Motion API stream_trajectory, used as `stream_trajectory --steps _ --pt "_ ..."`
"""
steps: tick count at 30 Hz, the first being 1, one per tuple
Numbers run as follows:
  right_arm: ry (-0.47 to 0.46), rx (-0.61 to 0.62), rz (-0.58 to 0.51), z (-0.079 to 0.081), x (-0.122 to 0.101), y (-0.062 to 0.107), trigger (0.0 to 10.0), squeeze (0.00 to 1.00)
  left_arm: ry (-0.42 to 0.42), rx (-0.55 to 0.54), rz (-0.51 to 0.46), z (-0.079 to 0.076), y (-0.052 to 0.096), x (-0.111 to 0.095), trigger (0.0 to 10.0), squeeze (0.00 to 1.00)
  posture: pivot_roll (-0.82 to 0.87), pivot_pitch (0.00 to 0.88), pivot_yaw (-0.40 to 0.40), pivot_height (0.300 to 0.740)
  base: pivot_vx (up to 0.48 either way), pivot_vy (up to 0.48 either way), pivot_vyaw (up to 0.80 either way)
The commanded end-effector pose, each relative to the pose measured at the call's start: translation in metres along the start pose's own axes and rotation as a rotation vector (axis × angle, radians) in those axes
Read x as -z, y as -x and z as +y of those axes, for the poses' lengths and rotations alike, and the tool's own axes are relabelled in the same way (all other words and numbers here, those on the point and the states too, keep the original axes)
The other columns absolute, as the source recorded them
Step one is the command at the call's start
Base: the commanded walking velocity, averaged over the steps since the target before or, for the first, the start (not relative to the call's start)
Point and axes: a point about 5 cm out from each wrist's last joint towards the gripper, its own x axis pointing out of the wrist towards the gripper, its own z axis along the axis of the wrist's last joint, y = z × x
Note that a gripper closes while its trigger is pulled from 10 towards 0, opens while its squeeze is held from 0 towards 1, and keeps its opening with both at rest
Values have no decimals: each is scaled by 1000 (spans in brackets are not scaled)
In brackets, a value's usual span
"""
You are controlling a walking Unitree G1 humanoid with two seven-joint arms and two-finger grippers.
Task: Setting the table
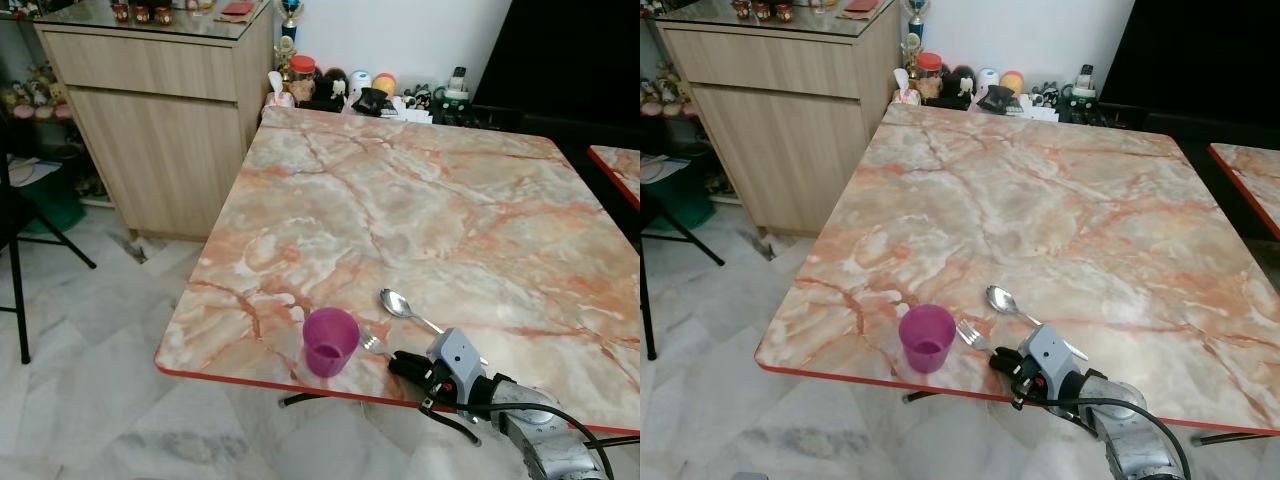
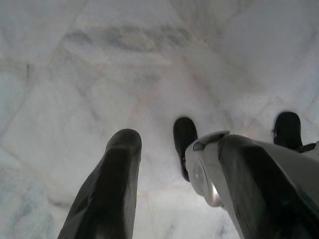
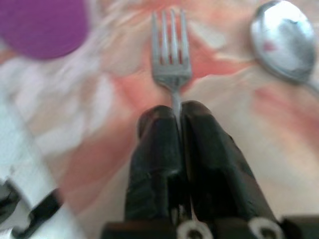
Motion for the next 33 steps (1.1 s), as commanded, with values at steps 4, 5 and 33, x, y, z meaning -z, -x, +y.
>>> stream_trajectory --steps 4,5,33 --pt "-12 145 -96 -13 -16 0 10000 0 -6 5 33 -1 2 8 10000 0 64 144 -61 740 0 0 0" --pt "-27 181 -170 -15 -30 -1 10000 0 -8 6 32 -1 2 8 10000 0 64 145 -60 740 0 0 0" --pt "-76 721 -521 -11 -106 30 10000 0 -26 4 31 1 2 8 10000 0 45 138 -58 740 0 0 0"
